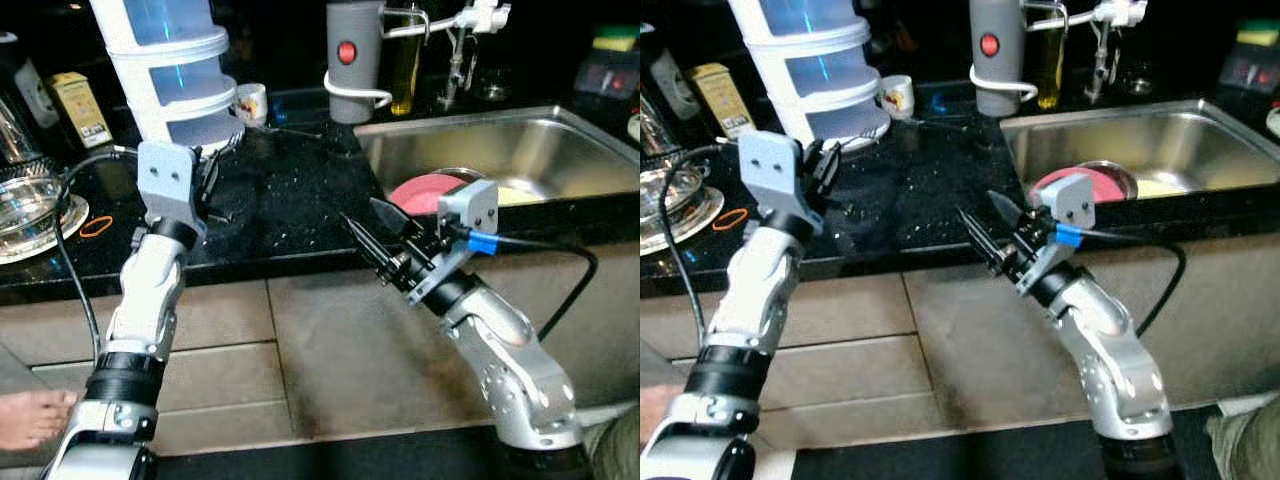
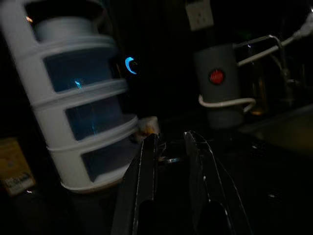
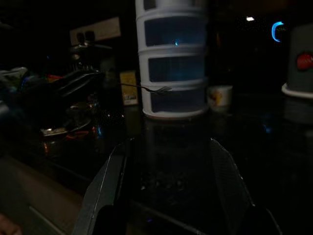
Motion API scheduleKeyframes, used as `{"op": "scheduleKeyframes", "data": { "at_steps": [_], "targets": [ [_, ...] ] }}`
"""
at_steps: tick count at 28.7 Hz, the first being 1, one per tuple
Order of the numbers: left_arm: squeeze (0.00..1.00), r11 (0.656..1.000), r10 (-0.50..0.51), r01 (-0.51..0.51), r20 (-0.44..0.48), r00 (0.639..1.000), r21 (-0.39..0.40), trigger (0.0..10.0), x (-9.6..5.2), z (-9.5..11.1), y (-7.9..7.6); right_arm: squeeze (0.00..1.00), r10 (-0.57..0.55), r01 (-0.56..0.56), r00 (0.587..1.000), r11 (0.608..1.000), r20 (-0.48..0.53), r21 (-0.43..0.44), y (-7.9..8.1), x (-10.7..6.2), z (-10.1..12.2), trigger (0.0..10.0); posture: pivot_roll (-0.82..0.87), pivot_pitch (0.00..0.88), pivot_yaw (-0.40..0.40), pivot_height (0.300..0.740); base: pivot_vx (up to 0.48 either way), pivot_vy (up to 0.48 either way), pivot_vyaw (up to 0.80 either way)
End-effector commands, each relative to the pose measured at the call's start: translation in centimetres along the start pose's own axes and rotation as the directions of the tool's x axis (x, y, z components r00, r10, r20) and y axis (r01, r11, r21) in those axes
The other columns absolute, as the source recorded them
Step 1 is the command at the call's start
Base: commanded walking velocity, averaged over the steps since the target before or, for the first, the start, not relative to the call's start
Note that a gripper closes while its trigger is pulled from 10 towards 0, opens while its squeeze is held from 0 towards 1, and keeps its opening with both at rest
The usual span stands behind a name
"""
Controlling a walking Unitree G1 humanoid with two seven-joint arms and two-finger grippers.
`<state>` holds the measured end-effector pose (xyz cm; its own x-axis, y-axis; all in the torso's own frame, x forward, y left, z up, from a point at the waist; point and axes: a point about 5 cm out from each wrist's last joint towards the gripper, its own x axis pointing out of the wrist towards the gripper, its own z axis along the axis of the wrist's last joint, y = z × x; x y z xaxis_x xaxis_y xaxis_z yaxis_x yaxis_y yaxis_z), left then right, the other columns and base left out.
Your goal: Kitchen organization
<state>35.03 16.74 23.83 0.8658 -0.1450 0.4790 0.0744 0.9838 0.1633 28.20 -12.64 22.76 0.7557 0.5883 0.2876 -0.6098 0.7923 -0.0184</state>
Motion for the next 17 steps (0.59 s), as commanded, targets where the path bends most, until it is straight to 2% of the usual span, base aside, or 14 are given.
{"op": "scheduleKeyframes", "data": {
  "at_steps": [1,17],
  "targets": [
    [0.00,1.000,0.027,-0.026,-0.031,0.999,0.015,10.0,-0.40,-0.50,0.74,0.00,0.039,-0.039,0.999,0.999,0.000,0.011,0.77,0.38,-0.14,10.0,-0.14,0.000,0.044,0.740,0.000,-0.420,0.79],
    [0.00,0.999,0.030,-0.030,-0.035,0.999,0.012,10.0,-0.35,-0.45,0.65,0.00,0.016,-0.016,1.000,1.000,-0.022,0.006,0.46,0.41,-0.48,10.0,-0.14,0.000,0.041,0.740,0.000,-0.421,0.03]
  ]
}}
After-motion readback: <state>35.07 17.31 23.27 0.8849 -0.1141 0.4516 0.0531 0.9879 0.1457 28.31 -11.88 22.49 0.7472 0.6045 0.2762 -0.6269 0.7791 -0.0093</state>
